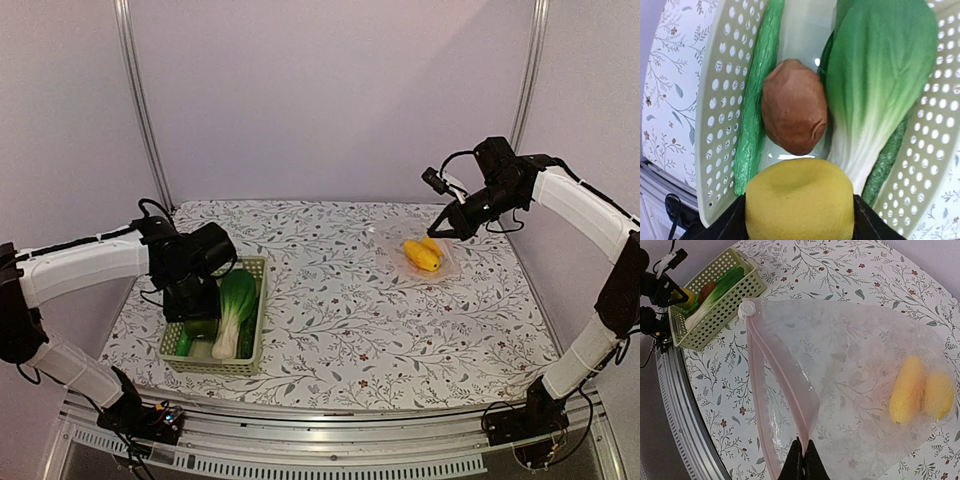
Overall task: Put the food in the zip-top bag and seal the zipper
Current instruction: Pick up the fake fruit from the bin, then place the fake fruit in the zipper food storage bag.
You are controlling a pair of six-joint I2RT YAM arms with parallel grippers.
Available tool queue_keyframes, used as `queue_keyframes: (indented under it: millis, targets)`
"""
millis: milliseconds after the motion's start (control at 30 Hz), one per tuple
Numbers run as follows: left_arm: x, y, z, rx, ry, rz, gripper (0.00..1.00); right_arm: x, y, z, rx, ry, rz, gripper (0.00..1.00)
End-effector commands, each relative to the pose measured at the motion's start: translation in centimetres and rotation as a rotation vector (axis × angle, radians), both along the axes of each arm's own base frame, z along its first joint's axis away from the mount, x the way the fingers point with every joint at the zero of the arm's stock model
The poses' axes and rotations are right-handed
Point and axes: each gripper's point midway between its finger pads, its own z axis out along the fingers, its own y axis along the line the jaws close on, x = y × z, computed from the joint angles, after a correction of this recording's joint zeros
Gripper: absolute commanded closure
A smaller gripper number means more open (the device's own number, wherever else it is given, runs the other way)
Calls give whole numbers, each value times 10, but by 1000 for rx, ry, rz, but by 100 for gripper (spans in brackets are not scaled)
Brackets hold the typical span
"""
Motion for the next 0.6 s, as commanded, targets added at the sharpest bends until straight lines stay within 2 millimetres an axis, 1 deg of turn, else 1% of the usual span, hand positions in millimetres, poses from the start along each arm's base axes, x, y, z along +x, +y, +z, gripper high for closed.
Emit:
queue_keyframes:
  millis: [0,67,133,200,333,400,433,467,533,567]
  targets:
    - [22,-25,44,-74,-105,-104,51,-8,1,3,-1,0,9,100]
    - [40,-54,65,-140,-167,-199,52,-8,2,2,-5,5,14,100]
    - [57,-88,89,-195,-243,-302,53,-9,5,1,-7,11,22,100]
    - [74,-127,114,-246,-324,-404,54,-11,7,2,-11,11,30,100]
    - [94,-206,159,-297,-478,-607,58,-15,12,5,-26,5,44,100]
    - [94,-240,174,-319,-531,-693,58,-16,14,7,-33,5,49,100]
    - [93,-260,186,-341,-569,-735,58,-17,14,8,-36,8,50,100]
    - [90,-278,194,-361,-597,-783,58,-18,15,11,-34,9,53,100]
    - [73,-314,201,-418,-627,-905,58,-20,16,15,-28,15,60,100]
    - [61,-331,203,-459,-637,-971,58,-20,17,17,-25,17,62,100]
